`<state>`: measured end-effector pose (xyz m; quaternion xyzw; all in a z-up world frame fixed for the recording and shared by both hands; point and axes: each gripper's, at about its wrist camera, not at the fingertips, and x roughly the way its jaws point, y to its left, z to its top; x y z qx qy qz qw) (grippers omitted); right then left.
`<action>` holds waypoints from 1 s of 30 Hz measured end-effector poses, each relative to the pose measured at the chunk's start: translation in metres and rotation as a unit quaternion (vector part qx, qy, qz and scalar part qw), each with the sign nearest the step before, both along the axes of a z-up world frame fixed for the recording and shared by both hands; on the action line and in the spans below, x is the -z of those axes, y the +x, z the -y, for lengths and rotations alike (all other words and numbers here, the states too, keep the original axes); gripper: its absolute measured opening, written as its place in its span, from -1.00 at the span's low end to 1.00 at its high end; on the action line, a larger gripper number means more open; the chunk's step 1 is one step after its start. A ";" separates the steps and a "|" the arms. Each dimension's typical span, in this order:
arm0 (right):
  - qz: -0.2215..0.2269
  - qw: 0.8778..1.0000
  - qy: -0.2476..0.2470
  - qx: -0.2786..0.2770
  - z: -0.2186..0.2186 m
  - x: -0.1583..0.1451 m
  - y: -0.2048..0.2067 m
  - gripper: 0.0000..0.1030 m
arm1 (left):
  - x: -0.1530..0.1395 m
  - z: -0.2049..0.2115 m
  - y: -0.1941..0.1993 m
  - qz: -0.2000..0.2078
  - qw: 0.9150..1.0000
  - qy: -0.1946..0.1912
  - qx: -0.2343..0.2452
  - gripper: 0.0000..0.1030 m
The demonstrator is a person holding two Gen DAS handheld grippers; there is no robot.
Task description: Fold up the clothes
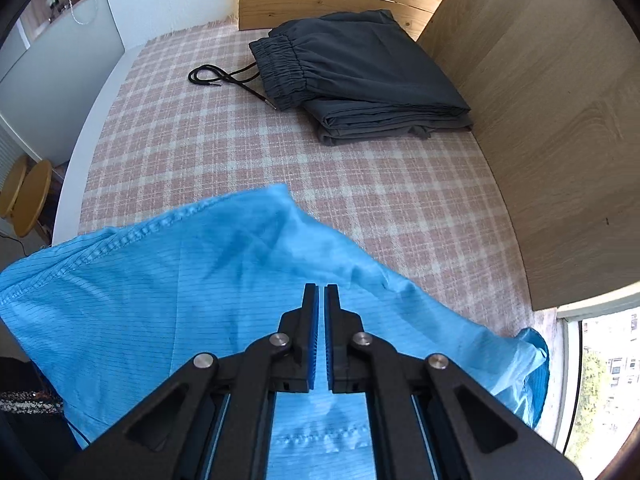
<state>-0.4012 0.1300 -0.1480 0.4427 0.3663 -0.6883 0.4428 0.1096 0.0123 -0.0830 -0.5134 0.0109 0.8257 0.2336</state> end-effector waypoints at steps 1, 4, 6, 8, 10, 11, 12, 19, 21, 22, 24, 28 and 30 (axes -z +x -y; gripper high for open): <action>0.005 1.000 -0.007 0.009 -0.012 -0.003 -0.001 -0.94 | -0.003 -0.008 0.000 -0.001 1.000 0.001 0.013 -0.93; 0.051 0.997 -0.032 0.037 -0.030 -0.006 -0.008 -0.93 | -0.003 -0.024 -0.004 0.006 0.999 -0.004 0.041 -0.93; 0.077 0.995 -0.041 0.036 -0.024 -0.005 -0.007 -0.84 | 0.003 -0.026 -0.008 0.018 0.999 -0.013 0.040 -0.93; 0.065 0.998 -0.026 -0.003 -0.003 0.000 0.004 -0.51 | 0.005 -0.023 -0.008 0.024 0.999 -0.009 0.038 -0.93; 0.018 0.998 0.002 -0.064 0.023 0.009 0.017 0.01 | 0.007 -0.017 -0.009 0.031 0.999 -0.009 0.031 -0.93; -0.001 0.996 0.016 -0.093 0.037 0.014 0.022 0.01 | 0.008 -0.015 -0.009 0.034 0.999 -0.012 0.027 -0.93; -0.006 0.993 0.027 -0.113 0.050 0.019 0.023 0.01 | 0.008 -0.012 -0.009 0.037 0.999 -0.013 0.023 -0.93; 0.030 0.968 0.120 -0.220 0.121 0.064 0.016 0.01 | 0.017 -0.009 -0.008 0.052 0.998 -0.011 0.014 -0.93; 0.041 0.959 0.140 -0.242 0.129 0.075 0.016 0.01 | 0.021 -0.007 -0.009 0.058 0.998 -0.011 0.012 -0.93; 0.047 0.956 0.148 -0.250 0.132 0.080 0.015 0.01 | 0.022 -0.006 -0.010 0.060 0.998 -0.010 0.010 -0.93; 0.061 0.948 0.163 -0.265 0.139 0.089 0.014 0.01 | 0.024 -0.005 -0.011 0.065 0.998 -0.008 0.006 -0.93; 0.099 0.939 0.186 -0.273 0.144 0.106 0.011 0.00 | 0.027 -0.002 -0.013 0.074 0.997 -0.007 0.000 -0.93; 0.099 0.938 0.189 -0.272 0.140 0.107 0.010 -0.35 | 0.029 0.002 -0.014 0.079 0.997 -0.010 -0.006 -0.93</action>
